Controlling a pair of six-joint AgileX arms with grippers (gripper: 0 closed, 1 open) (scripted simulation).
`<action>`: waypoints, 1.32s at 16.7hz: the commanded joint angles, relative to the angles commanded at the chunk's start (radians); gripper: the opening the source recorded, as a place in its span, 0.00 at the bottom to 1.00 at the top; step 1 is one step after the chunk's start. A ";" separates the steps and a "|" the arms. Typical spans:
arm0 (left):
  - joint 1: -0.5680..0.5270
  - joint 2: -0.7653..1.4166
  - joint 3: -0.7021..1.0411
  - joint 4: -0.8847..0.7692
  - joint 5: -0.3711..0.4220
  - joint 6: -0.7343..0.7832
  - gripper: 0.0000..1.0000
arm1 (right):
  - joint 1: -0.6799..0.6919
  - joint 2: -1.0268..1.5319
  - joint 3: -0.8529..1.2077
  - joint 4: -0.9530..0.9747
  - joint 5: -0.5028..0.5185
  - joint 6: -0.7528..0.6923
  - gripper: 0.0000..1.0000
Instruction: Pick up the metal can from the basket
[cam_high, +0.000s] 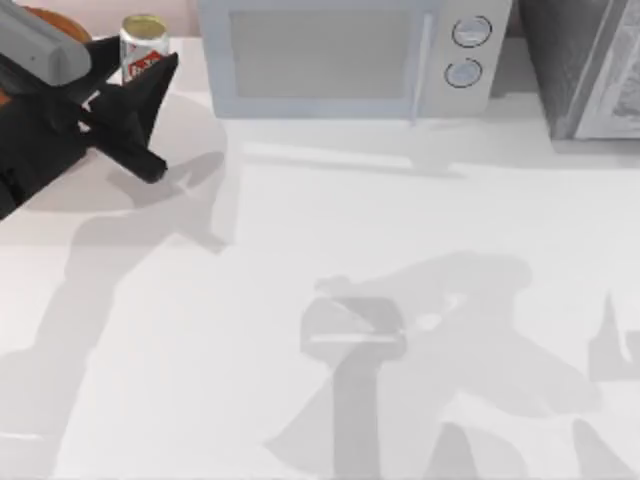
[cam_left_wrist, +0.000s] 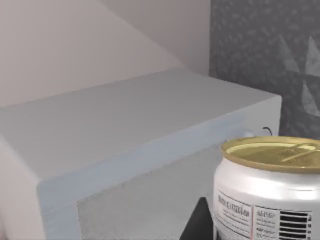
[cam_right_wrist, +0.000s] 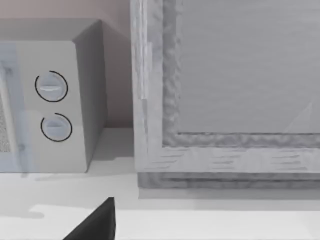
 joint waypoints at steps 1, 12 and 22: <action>-0.008 0.042 0.016 0.025 0.025 -0.001 0.00 | 0.000 0.000 0.000 0.000 0.000 0.000 1.00; -0.056 0.465 0.177 0.262 0.291 -0.002 0.00 | 0.000 0.000 0.000 0.000 0.000 0.000 1.00; -0.081 0.827 0.336 0.435 0.542 -0.001 0.00 | 0.000 0.000 0.000 0.000 0.000 0.000 1.00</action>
